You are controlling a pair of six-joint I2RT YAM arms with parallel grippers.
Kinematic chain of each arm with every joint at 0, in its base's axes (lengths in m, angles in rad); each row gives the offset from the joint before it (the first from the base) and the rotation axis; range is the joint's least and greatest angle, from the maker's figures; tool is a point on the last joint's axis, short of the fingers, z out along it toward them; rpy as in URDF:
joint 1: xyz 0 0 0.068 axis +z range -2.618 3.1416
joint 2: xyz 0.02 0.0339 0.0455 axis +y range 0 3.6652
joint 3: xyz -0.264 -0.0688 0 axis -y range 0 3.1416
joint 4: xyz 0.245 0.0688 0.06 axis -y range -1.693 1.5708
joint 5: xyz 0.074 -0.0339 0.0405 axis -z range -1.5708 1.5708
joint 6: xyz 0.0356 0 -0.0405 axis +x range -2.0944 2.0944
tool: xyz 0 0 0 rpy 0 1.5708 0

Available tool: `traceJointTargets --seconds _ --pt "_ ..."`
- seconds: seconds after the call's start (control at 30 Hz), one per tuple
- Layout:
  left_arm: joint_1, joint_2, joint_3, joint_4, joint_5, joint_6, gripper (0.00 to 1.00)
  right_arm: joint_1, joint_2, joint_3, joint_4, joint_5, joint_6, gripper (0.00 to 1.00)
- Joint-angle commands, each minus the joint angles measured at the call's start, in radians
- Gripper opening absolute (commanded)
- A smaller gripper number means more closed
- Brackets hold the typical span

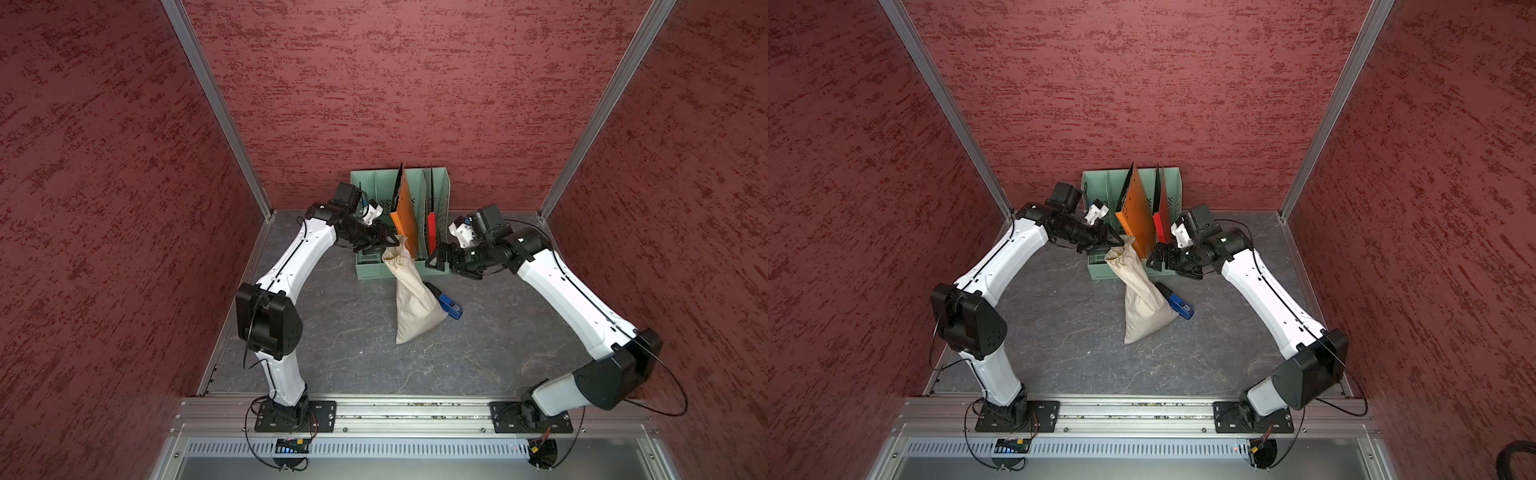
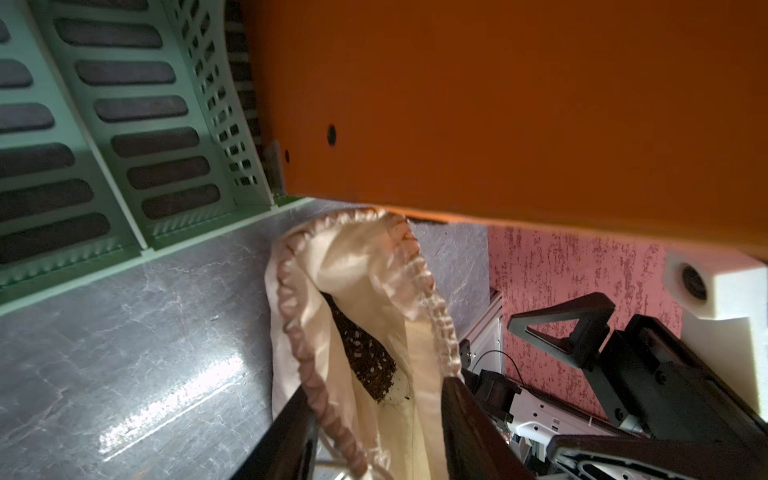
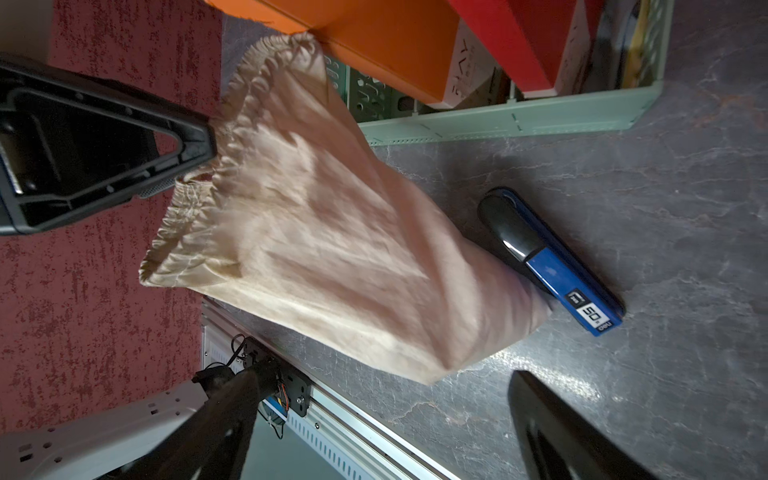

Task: Close the soil bag
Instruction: Adjust the soil bag at the center of the board.

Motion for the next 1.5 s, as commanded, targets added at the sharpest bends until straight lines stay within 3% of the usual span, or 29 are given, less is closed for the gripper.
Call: traceJointTargets --seconds 0.0,0.1,0.37,1.03,1.47 --pt "0.003 -0.041 -0.044 -0.04 -0.009 0.006 0.5 0.003 -0.009 0.019 -0.013 0.012 -0.027 0.98" --pt "0.005 -0.046 -0.059 -0.042 -0.023 -0.002 0.46 0.003 -0.002 0.031 -0.022 0.007 -0.04 0.98" --pt "-0.014 -0.057 -0.006 -0.04 -0.029 -0.024 0.09 0.001 -0.016 0.05 -0.063 0.03 -0.068 0.98" --pt "-0.231 -0.29 -0.021 -0.042 -0.161 -0.035 0.07 -0.008 0.03 0.351 -0.272 -0.046 -0.073 0.98" --pt "-0.253 -0.352 -0.106 -0.012 -0.194 -0.057 0.07 0.036 0.001 0.268 -0.282 -0.009 -0.026 0.98"
